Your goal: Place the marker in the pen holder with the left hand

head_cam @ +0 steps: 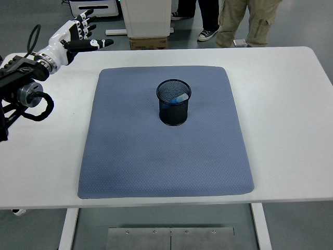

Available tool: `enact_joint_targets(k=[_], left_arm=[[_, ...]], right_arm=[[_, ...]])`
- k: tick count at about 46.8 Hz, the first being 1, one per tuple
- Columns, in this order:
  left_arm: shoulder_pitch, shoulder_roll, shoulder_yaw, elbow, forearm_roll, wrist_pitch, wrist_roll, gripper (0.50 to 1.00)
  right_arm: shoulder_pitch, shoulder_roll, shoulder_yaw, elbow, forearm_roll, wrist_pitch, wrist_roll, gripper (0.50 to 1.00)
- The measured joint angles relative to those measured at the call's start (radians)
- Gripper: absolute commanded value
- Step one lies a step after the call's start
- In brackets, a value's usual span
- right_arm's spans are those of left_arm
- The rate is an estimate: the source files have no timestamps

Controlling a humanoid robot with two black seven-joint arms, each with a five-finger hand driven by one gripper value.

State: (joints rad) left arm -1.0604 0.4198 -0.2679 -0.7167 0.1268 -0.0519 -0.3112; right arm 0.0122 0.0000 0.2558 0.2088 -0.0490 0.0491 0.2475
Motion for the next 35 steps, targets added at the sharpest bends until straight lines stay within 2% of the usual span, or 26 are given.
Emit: enact_joint_targets(k=[7, 13, 23, 31, 35], left_arm=[[0.123, 0.001, -0.164, 0.000, -0.069, -0.063, 0.000, 1.000], [0.189, 0.009, -0.255, 0.000, -0.115, -0.104, 0.000, 1.000], [0.233, 0.030, -0.293, 0.000, -0.128, -0.110, -0.002, 1.000], [0.258, 0.046, -0.318, 0.000, -0.137, -0.110, -0.066, 1.000], [0.260, 0.052, -0.321, 0.000, -0.140, -0.108, -0.075, 1.000]], right_arm=[[0.000, 0.000, 0.001, 0.000, 0.000, 0.000, 0.000, 1.000], [0.000, 0.000, 0.000, 0.000, 0.000, 0.000, 0.000, 1.000], [0.000, 0.000, -0.001, 0.004, -0.002, 0.000, -0.001, 1.000], [0.001, 0.000, -0.001, 0.003, -0.002, 0.001, -0.001, 1.000], [-0.001, 0.000, -0.002, 0.002, -0.003, 0.001, -0.001, 1.000]])
